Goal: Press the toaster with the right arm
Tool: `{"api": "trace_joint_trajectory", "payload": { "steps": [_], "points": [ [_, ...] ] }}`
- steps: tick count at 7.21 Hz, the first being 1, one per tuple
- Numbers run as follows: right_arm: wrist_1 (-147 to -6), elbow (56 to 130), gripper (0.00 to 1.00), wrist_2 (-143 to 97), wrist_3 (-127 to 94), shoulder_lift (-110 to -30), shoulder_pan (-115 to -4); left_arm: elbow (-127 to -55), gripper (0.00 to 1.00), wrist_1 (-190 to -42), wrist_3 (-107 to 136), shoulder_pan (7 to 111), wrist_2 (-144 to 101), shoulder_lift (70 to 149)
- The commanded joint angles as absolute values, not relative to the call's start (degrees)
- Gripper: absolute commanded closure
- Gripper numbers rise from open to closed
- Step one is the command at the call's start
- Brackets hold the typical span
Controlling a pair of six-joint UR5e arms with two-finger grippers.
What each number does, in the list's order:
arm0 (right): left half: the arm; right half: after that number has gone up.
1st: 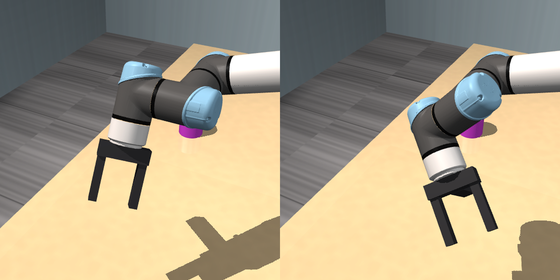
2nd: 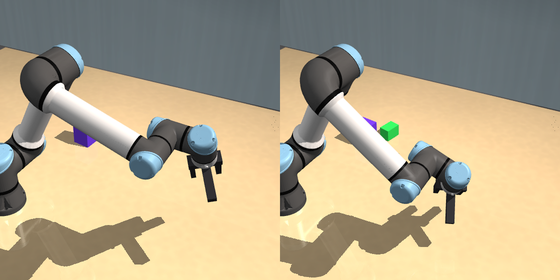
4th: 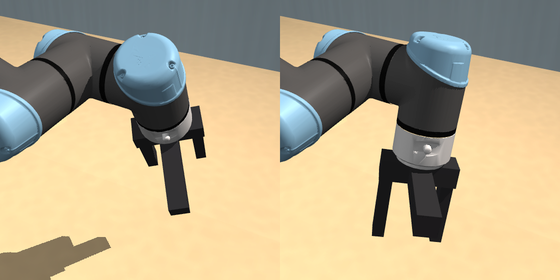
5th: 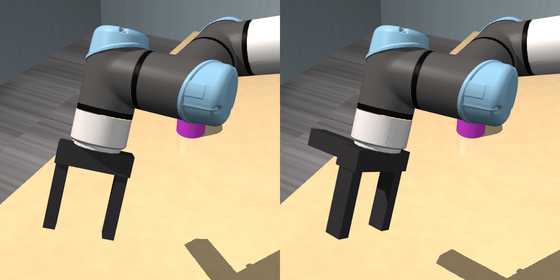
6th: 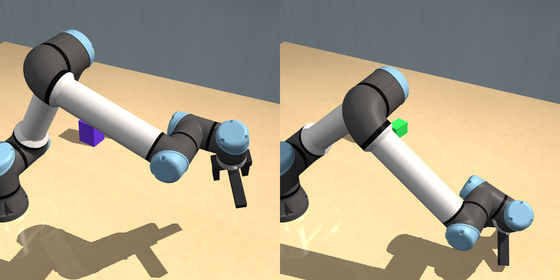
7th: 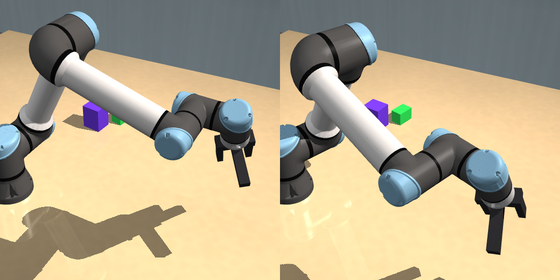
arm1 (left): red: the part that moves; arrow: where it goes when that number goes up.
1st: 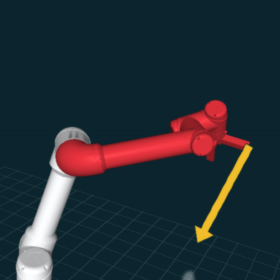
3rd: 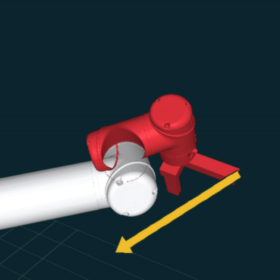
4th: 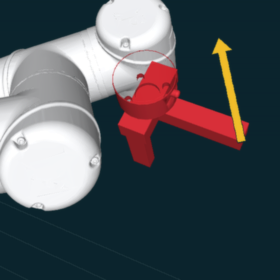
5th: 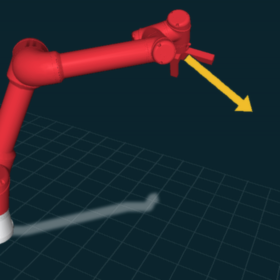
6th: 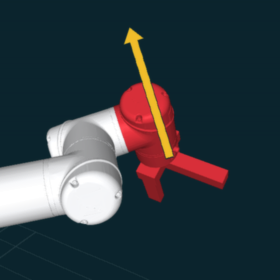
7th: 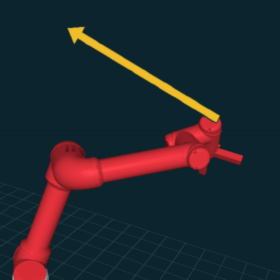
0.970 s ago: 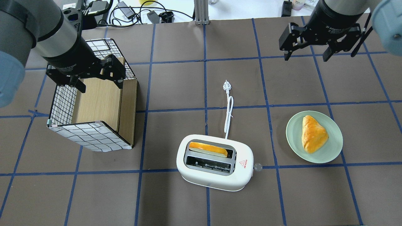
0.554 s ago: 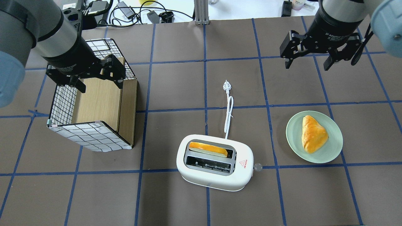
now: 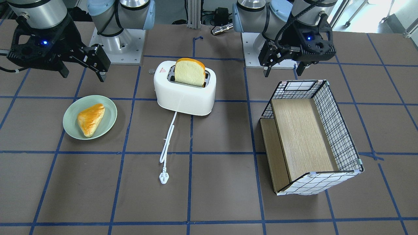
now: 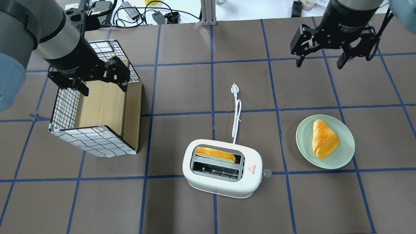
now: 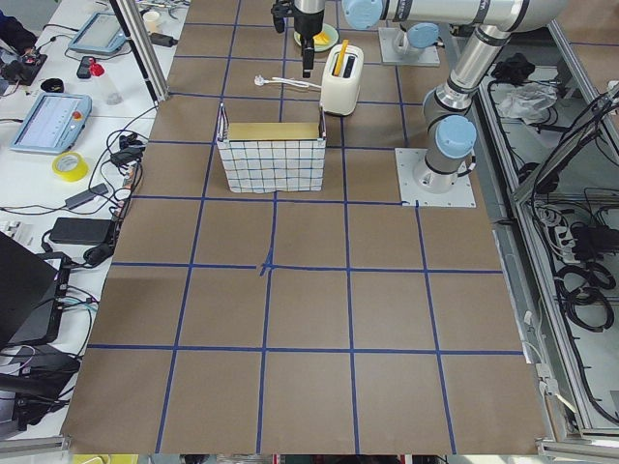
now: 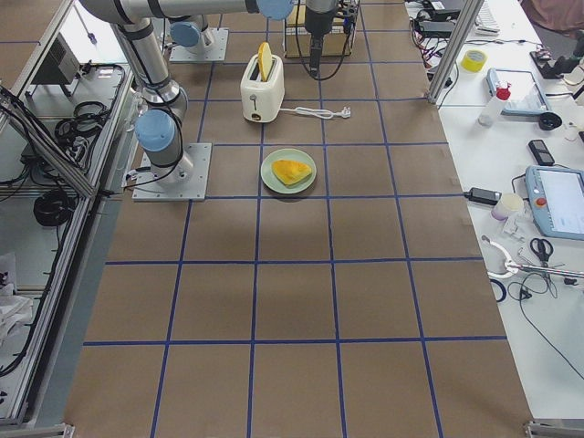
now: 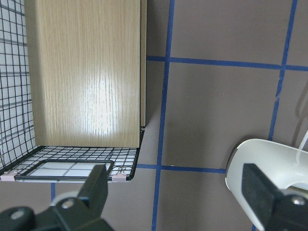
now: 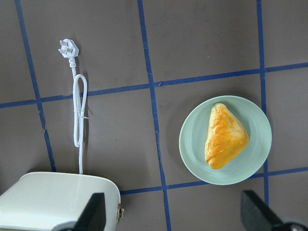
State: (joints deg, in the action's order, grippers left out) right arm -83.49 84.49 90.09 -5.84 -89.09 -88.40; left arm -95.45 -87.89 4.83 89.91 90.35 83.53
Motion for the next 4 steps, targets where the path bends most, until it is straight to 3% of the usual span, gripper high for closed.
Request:
{"api": "trace_joint_trajectory", "payload": {
  "steps": [1, 4],
  "points": [
    [-83.41, 84.64, 0.00, 89.56, -6.94, -89.03, -88.51, -95.45, 0.00, -87.89, 4.83, 89.91, 90.35, 83.50],
    [-83.41, 84.90, 0.00, 89.65, -2.84, -89.03, -88.59, -95.45, 0.00, -87.89, 4.83, 89.91, 90.35, 83.58]
  ]
}}
